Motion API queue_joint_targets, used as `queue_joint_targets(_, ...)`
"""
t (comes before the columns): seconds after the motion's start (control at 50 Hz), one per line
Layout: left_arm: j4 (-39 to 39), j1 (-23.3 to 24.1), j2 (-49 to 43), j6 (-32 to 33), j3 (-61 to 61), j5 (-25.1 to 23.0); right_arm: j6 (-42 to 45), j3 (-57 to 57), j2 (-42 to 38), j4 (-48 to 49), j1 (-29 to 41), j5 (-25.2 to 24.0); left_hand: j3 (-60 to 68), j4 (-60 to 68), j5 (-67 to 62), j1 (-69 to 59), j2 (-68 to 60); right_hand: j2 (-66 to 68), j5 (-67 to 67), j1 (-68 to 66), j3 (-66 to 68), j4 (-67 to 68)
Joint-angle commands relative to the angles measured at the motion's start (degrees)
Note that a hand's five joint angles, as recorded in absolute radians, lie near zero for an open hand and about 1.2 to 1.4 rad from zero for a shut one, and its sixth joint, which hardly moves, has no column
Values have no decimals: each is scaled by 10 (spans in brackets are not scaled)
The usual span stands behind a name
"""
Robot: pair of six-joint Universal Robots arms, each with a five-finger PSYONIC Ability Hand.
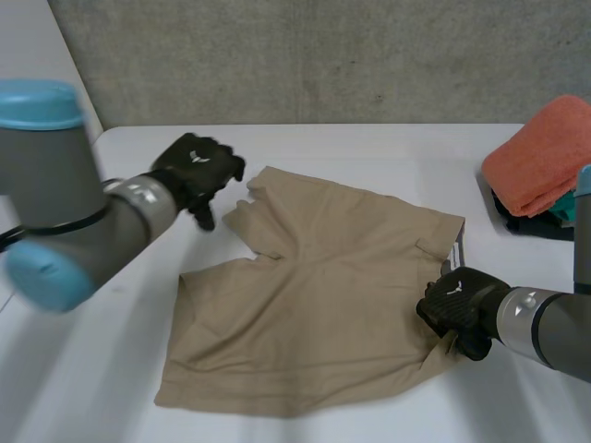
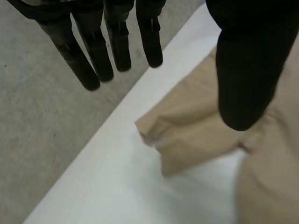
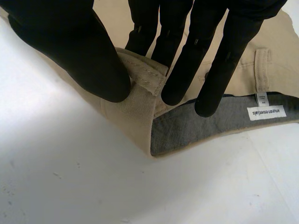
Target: Fold the laundry.
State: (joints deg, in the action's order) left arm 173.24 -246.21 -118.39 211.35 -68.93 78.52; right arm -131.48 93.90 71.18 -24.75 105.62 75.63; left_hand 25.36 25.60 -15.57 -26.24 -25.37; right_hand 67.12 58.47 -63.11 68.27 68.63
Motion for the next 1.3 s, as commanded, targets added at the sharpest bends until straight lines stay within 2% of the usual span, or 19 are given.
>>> queue_joint_targets(0.02,-52,17,-223,37,248,-24,-11,22,-1,41,7,13,111,108,-109,-102,-111,129,115,-169,117,114)
queue_joint_targets(0.18,-171,18,-379,99,461,-30,-18,48,1,69,-1,16,153,150,-151,-144,-153,129,115,-169,117,114)
queue_joint_targets(0.26,-175,17,-415,120,507,-20,-18,56,5,78,-9,16,210,207,-208,-201,-210,129,115,-169,117,114)
queue_joint_targets(0.34,-172,20,-431,151,527,6,-18,61,15,81,-20,14,212,209,-210,-203,-212,129,115,-169,117,114)
queue_joint_targets(0.38,-169,22,-434,165,528,12,-18,62,19,81,-24,14,257,254,-255,-248,-257,129,115,-169,117,114)
queue_joint_targets(0.4,-163,23,-435,178,528,14,-19,63,22,82,-27,13,437,435,-435,-428,-437,129,115,-169,117,114)
queue_joint_targets(0.42,-158,23,-436,183,528,16,-19,64,23,83,-28,12,522,520,-520,-513,-522,129,115,-169,117,114)
queue_joint_targets(0.44,-153,24,-438,188,528,17,-19,64,25,83,-30,12,546,544,-544,-537,-546,129,115,-169,117,114)
queue_joint_targets(0.52,-145,32,-439,216,524,50,-20,67,33,85,-33,10,546,544,-544,-538,-546,129,115,-169,117,114)
queue_joint_targets(0.62,-143,23,-409,235,480,134,-21,73,44,85,-31,7,546,544,-544,-538,-546,129,115,-169,117,114)
queue_joint_targets(0.78,-167,15,-347,228,385,192,-23,78,52,85,-18,5,546,544,-544,-538,-546,129,115,-169,117,114)
queue_joint_targets(0.86,-164,15,-331,218,362,193,-23,79,50,85,-9,5,546,544,-544,-538,-546,129,115,-169,117,114)
queue_joint_targets(0.9,-154,16,-323,199,357,166,-24,79,49,86,-3,5,207,205,-205,-198,-207,129,115,-169,117,114)
queue_joint_targets(0.92,-151,17,-319,192,355,159,-24,79,49,86,-1,5,-25,-27,27,33,25,129,115,-169,117,114)
queue_joint_targets(0.94,-149,17,-313,185,352,152,-25,79,50,86,2,5,-154,-156,156,162,154,129,115,-169,117,114)
queue_joint_targets(1.0,-140,15,-280,152,333,140,-33,79,50,87,13,7,-154,-156,156,162,154,129,115,-169,117,114)
queue_joint_targets(1.16,-144,4,-139,57,218,156,-72,75,55,119,23,15,-154,-156,156,162,154,129,115,-169,117,114)
queue_joint_targets(1.24,-172,4,-36,0,95,141,-105,73,64,144,15,21,-125,-127,127,133,125,129,115,-169,117,114)
queue_joint_targets(1.3,-187,3,40,-37,-17,104,-140,70,70,161,5,24,-74,-77,76,83,74,129,115,-169,117,114)
